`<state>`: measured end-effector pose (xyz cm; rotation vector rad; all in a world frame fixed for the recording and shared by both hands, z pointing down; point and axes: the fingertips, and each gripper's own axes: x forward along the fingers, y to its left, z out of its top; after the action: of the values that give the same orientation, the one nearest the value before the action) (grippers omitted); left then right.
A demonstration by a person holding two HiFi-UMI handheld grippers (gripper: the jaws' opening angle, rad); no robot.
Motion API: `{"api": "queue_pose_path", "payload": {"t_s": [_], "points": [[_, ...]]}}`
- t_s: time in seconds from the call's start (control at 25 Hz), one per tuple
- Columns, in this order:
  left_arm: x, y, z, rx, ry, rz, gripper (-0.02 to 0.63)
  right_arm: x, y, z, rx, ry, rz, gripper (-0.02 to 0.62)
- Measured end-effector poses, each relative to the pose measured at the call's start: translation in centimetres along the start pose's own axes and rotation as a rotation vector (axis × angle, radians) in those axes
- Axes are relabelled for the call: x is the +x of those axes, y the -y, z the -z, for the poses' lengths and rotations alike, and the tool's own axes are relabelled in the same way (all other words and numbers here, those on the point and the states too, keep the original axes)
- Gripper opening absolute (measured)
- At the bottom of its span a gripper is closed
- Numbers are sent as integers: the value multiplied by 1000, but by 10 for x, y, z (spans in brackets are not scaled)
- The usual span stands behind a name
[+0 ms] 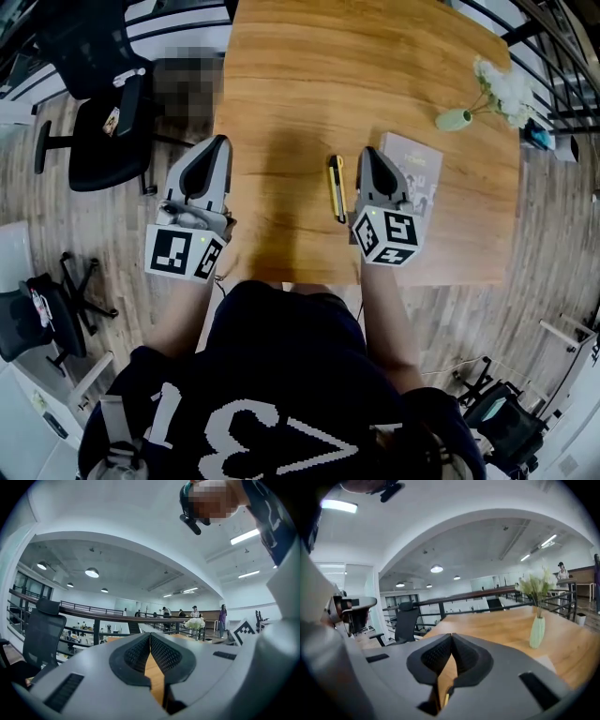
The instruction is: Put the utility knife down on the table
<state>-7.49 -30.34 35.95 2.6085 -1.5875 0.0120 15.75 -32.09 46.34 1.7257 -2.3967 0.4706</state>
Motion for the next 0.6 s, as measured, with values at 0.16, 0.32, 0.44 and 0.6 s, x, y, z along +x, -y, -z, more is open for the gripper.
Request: {"api": "queue_pose_path", "payload": {"t_s": [0.16, 0.32, 0.44, 0.6], "points": [[4, 2, -32, 29, 57, -5, 15, -27, 1, -83, -30, 179, -12, 25], [10, 3, -59, 49, 108, -11, 15, -51, 9, -146, -16, 316, -8, 25], [13, 6, -73, 50, 136, -9, 15, -69, 11, -178, -43, 382, -6, 25], [12, 16, -86, 46, 159, 2, 15, -95, 13, -199, -65, 430, -3, 25]]}}
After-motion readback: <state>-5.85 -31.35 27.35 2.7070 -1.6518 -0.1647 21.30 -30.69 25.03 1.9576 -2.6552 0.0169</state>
